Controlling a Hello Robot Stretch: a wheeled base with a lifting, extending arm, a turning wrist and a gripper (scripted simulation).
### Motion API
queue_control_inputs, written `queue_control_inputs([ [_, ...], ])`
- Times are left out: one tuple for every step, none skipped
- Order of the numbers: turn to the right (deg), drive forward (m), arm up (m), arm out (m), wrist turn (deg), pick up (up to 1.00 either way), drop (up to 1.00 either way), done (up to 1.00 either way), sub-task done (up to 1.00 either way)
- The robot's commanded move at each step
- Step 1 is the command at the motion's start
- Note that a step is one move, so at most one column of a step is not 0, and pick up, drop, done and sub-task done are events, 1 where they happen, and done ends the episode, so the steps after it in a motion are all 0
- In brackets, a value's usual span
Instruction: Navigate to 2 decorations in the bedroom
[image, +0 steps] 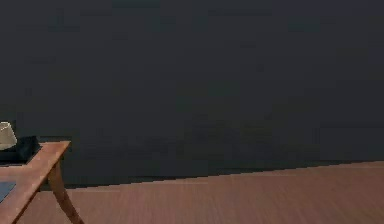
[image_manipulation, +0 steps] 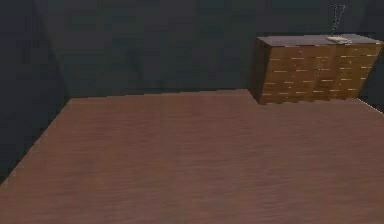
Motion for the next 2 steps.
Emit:
queue_control_inputs([
  [-45.0, 0.0, 0.0, 0.0, 0.0, 0.0, 0.0, 0.0, 0.0],
  [0.0, 0.0, 0.0, 0.0, 0.0, 0.0, 0.0, 0.0, 1.0],
])
